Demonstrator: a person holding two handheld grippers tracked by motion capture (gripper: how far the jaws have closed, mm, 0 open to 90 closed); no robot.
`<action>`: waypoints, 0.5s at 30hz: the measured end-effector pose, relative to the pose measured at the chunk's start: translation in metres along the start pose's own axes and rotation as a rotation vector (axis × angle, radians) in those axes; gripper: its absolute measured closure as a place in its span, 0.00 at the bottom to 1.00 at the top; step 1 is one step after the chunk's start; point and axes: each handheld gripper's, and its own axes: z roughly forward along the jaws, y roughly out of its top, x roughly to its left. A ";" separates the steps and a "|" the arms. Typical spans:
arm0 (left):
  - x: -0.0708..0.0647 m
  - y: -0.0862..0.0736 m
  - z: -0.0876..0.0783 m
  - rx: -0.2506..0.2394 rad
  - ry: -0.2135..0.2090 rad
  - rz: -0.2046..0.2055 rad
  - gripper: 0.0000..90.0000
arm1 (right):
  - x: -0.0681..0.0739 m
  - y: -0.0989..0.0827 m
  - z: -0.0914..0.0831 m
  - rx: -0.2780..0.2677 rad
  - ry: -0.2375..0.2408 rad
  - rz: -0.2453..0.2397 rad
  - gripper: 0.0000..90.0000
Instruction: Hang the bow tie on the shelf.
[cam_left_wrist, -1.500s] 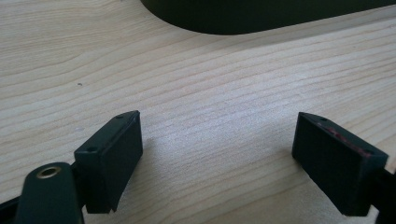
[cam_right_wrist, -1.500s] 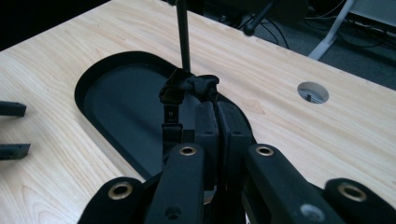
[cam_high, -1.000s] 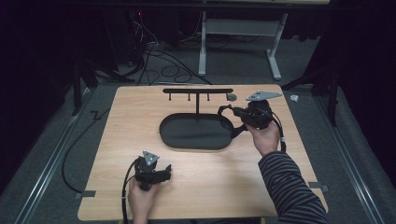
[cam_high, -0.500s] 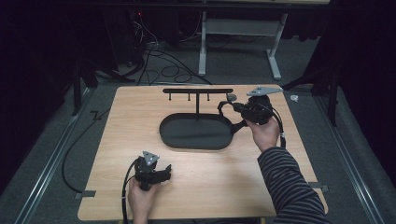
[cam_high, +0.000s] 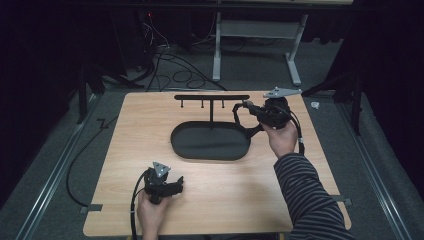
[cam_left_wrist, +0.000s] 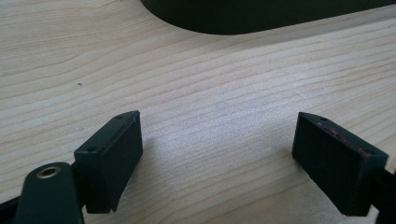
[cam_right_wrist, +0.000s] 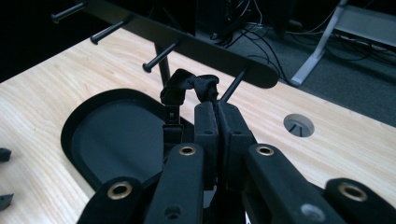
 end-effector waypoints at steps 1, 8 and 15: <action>0.000 0.000 0.000 0.000 0.000 0.000 0.18 | 0.000 0.000 0.000 -0.001 -0.001 0.002 0.99; 0.000 0.000 0.000 -0.001 0.000 -0.001 0.18 | -0.005 0.002 0.007 0.014 -0.032 0.007 0.99; 0.000 0.000 0.000 -0.001 0.000 -0.001 0.18 | -0.010 0.003 0.009 0.010 -0.047 0.033 0.99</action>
